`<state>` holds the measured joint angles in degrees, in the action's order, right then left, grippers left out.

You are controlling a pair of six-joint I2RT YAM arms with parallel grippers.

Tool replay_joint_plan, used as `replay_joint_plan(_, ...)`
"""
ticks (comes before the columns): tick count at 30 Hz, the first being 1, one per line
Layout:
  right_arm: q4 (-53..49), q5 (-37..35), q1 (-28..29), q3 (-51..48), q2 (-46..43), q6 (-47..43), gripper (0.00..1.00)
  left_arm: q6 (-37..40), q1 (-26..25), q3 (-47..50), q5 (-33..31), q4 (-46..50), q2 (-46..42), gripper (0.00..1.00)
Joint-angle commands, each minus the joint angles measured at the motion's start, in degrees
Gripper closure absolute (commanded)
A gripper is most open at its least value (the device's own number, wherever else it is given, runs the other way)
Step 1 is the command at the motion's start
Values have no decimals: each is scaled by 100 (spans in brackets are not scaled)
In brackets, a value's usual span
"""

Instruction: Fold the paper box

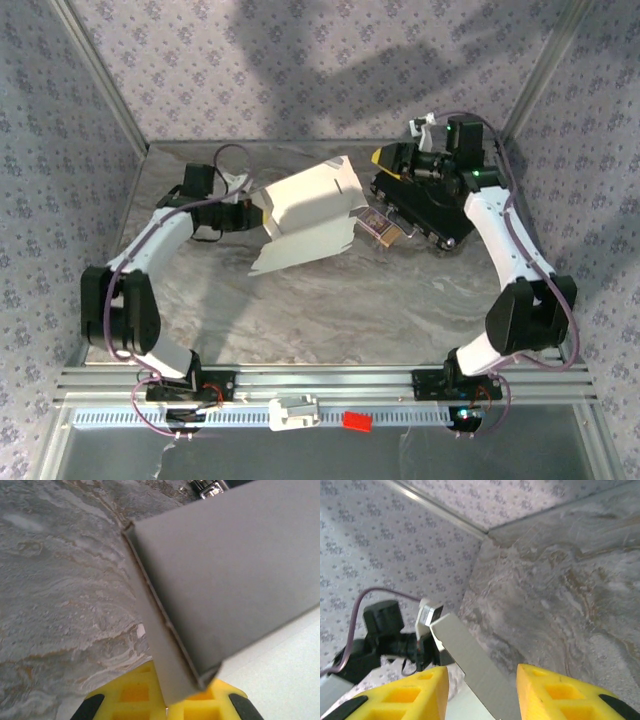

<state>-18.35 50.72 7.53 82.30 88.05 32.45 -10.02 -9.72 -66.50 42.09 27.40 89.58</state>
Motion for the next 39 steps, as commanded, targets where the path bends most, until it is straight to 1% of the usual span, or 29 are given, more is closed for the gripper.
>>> replay_joint_plan(1, 269, 751, 99, -29, 68, -358, 58, 300, 47, -433, 841, -144, 327, 100)
replay_joint_plan(4, -204, 648, 170, 92, 241, -825, 58, 482, 49, -749, 1071, 58, 627, 100)
replay_joint_plan(5, -208, 667, 161, 79, 296, -854, 58, 549, 49, -847, 1119, 153, 700, 100)
replay_joint_plan(9, 5, 970, 107, 152, 486, -699, 60, 852, 53, -1181, 1255, 555, 965, 100)
replay_joint_plan(12, -17, 1135, 168, 341, 607, -683, 60, 896, 52, -1305, 1310, 659, 1095, 100)
replay_joint_plan(15, -163, 1197, 237, 476, 684, -776, 60, 874, 57, -1421, 1310, 713, 1208, 100)
replay_joint_plan(18, -337, 1087, 297, 517, 695, -936, 60, 884, 42, -1510, 1313, 751, 1268, 100)
replay_joint_plan(24, -391, 926, 398, 646, 602, -974, 59, 935, 21, -1629, 1145, 924, 1290, 100)
replay_joint_plan(28, -711, 771, 513, 840, 539, -1197, 59, 907, -3, -1610, 1036, 945, 1263, 100)
replay_joint_plan(39, -571, 810, 559, 800, 365, -1014, 55, 904, -48, -1566, 994, 1001, 1222, 100)
